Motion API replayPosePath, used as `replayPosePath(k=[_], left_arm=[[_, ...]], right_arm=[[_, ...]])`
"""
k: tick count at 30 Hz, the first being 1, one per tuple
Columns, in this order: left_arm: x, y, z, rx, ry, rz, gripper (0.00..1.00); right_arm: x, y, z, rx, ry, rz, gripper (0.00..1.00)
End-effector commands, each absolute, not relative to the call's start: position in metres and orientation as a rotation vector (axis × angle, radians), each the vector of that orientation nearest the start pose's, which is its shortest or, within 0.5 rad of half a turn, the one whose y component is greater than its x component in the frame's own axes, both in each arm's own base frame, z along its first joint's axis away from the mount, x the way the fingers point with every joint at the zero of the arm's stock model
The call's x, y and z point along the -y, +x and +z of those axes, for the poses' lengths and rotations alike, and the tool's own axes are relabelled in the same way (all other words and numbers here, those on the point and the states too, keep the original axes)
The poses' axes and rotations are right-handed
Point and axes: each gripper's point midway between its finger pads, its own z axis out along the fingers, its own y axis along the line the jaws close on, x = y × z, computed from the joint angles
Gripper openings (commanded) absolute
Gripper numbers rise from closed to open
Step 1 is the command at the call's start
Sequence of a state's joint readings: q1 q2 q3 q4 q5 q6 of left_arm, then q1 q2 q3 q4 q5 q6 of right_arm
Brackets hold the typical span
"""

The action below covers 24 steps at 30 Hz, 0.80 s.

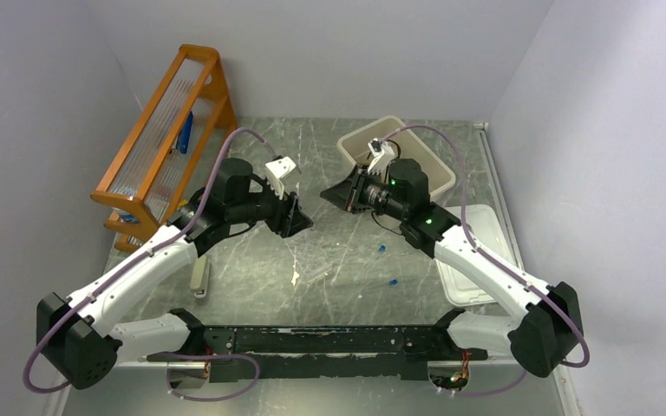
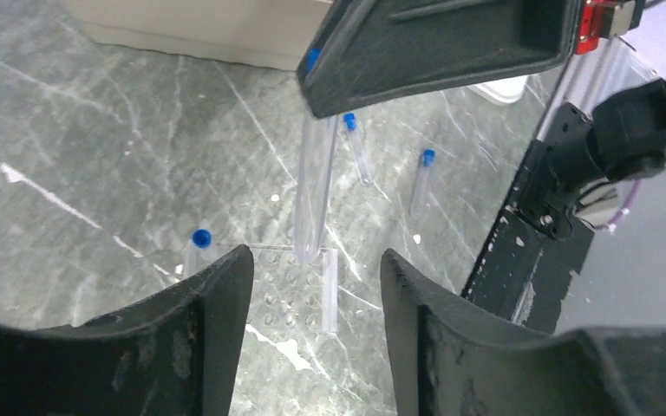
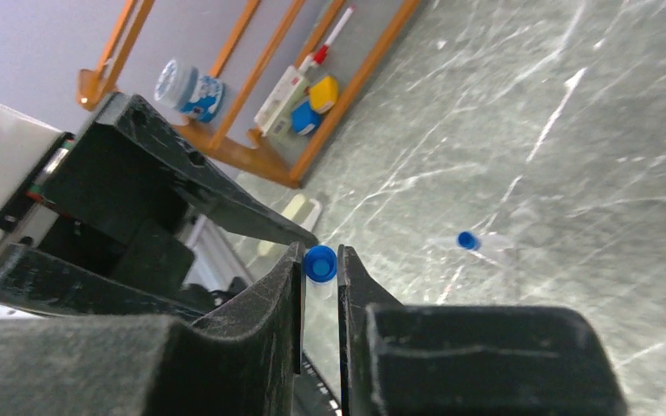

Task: Organize the chemistry lab equipment

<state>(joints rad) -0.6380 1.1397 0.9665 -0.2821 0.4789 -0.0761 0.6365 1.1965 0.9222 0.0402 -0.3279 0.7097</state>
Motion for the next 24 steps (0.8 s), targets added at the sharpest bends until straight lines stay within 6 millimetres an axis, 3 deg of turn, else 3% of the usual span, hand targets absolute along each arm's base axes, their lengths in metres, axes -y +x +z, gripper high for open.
replayPosePath(k=[1,4,8,13,17,24], left_arm=[[0.261,0.244,0.252,-1.856,0.763,-0.813,0.63],[0.24,0.262,0.264,-1.851,0.599,-0.685,0.65],[0.203,0.28,0.279,-1.823,0.384,-0.505,0.66],[0.166,0.285,0.286,-1.802,0.199,-0.367,0.65],[0.149,0.283,0.289,-1.79,0.123,-0.316,0.65],[0.144,0.278,0.295,-1.777,0.114,-0.318,0.65]], right_arm=[[-0.277,0.285,0.277,-1.839,-0.214,1.015,0.08],[-0.273,0.289,0.275,-1.788,-0.249,0.881,0.08],[-0.282,0.283,0.245,-1.802,-0.344,0.646,0.08],[-0.293,0.27,0.209,-1.807,-0.434,0.48,0.07],[-0.302,0.265,0.186,-1.815,-0.49,0.399,0.07],[-0.316,0.271,0.156,-1.799,-0.497,0.348,0.07]])
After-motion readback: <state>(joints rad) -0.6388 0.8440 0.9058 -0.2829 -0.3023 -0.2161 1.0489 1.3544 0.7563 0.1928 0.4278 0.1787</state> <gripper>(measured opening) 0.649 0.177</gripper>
